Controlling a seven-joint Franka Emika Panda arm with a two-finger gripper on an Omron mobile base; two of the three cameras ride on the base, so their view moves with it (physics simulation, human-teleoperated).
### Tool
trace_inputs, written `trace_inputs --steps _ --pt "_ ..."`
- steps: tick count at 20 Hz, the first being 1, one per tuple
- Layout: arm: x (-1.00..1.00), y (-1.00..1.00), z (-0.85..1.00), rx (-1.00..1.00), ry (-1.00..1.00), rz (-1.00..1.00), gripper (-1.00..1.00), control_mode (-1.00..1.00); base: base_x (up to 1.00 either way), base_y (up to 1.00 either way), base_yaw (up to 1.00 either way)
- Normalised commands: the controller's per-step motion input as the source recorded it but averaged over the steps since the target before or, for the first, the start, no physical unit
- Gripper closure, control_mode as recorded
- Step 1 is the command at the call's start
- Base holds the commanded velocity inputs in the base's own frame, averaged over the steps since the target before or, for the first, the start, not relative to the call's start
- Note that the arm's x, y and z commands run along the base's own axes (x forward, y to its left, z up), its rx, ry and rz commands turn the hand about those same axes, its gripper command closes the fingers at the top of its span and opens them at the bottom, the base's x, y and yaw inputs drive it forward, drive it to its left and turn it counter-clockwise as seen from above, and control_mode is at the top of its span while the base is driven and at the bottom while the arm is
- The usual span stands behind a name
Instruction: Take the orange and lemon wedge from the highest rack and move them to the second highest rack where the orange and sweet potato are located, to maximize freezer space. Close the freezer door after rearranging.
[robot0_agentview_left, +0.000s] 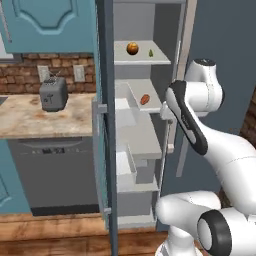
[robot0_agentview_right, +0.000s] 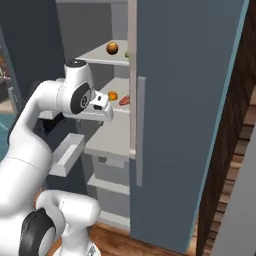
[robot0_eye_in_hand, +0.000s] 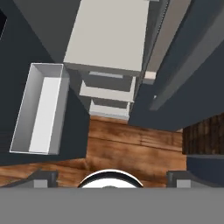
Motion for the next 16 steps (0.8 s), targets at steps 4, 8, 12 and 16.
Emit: trace_inputs --steps 4,8,12,16 --pt "0.0 0.0 0.0 0.0 0.0 0.0 -1.0 1.0 0.0 -0.33 0.74" --pt "0.0 0.0 0.0 0.0 0.0 0.0 -1.0 1.0 0.06 -0.35 0.8" --pt "0.0 0.0 0.0 0.0 0.0 0.0 -1.0 1.0 0.01 -0.55 0.43" --pt "0.0 0.0 0.0 0.0 0.0 0.0 -1.0 1.0 0.0 -0.4 0.03"
